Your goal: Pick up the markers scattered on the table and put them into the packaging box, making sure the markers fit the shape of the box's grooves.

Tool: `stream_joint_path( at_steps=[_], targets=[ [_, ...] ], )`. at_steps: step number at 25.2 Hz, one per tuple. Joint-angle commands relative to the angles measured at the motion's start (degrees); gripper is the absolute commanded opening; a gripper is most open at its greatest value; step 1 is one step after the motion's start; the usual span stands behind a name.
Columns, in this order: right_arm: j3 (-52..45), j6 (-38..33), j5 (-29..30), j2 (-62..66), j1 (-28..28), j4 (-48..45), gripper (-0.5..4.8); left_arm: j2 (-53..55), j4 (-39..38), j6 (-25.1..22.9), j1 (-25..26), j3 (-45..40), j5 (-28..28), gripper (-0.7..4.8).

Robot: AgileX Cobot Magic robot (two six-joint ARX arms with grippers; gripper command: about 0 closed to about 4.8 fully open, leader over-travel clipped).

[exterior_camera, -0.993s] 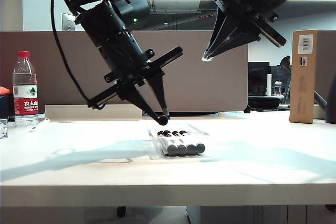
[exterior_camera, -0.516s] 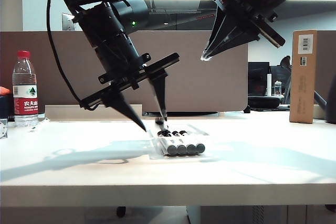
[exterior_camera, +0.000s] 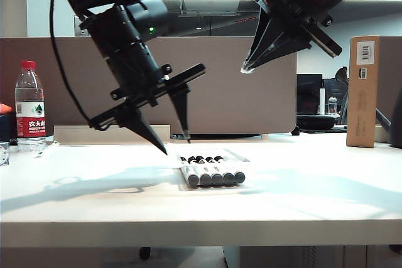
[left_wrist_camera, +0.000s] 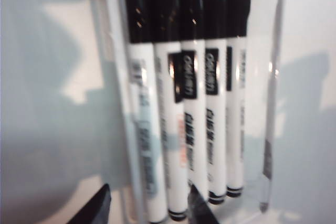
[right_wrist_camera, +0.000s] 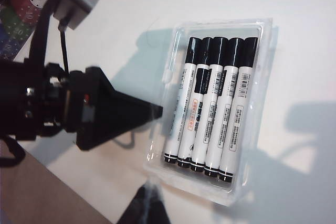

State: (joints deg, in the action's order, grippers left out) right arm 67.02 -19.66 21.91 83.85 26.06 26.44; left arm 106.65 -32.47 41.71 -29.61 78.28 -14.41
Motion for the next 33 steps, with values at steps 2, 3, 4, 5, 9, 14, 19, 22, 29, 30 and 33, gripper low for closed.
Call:
stream_joint_path(
  at_steps=[2, 3, 4, 5, 9, 14, 19, 22, 29, 30, 33],
  targets=[
    [0.31, 0.50, 0.24, -0.26, 0.04, 0.79, -0.06, -1.22, -1.75, -5.29, 1.68, 0.09, 0.09, 1.76],
    [0.31, 0.70, 0.22, -0.26, 0.04, 1.18, -0.06, -1.46, -2.21, -6.54, 1.88, 0.09, 0.11, 1.46],
    [0.31, 0.74, 0.11, -0.26, 0.04, 1.68, -0.06, -2.16, -3.58, -9.51, 1.99, 0.09, 0.74, -0.18],
    [0.31, 0.74, 0.09, -0.26, 0.04, 2.25, -0.06, -2.82, -4.28, -12.02, 2.19, 0.09, 0.92, -0.06],
    [0.31, 0.72, 0.09, -0.42, 0.04, 3.72, -0.06, -5.29, -5.68, -16.48, 2.16, 0.09, 1.77, -0.06],
    [0.31, 0.94, -0.24, -1.70, 0.07, 7.67, -0.06, -12.37, -7.13, -23.78, 2.10, -0.42, 7.39, -0.06],
    [-1.79, 2.38, -6.16, -11.10, 1.77, 10.34, -0.06, -29.51, 5.09, -25.44, -0.13, -15.34, 8.22, -0.06],
    [-5.62, 2.62, -6.62, -17.86, 1.77, 7.74, -0.06, -38.23, 13.16, -26.69, -3.06, -23.91, 9.18, -0.06],
    [-20.52, 2.62, -12.90, -37.20, 1.70, -0.90, -0.06, -60.76, 34.23, -33.59, -12.87, -41.13, 17.66, -0.06],
    [-21.44, 2.64, -13.16, -38.21, 1.68, -1.03, -0.06, -62.14, 34.86, -34.51, -13.00, -42.10, 18.29, -0.06],
    [-22.43, 2.62, -12.98, -38.99, 1.68, -0.83, -0.05, -65.02, 33.53, -35.19, -12.83, -43.52, 18.51, -0.05]
  ],
)
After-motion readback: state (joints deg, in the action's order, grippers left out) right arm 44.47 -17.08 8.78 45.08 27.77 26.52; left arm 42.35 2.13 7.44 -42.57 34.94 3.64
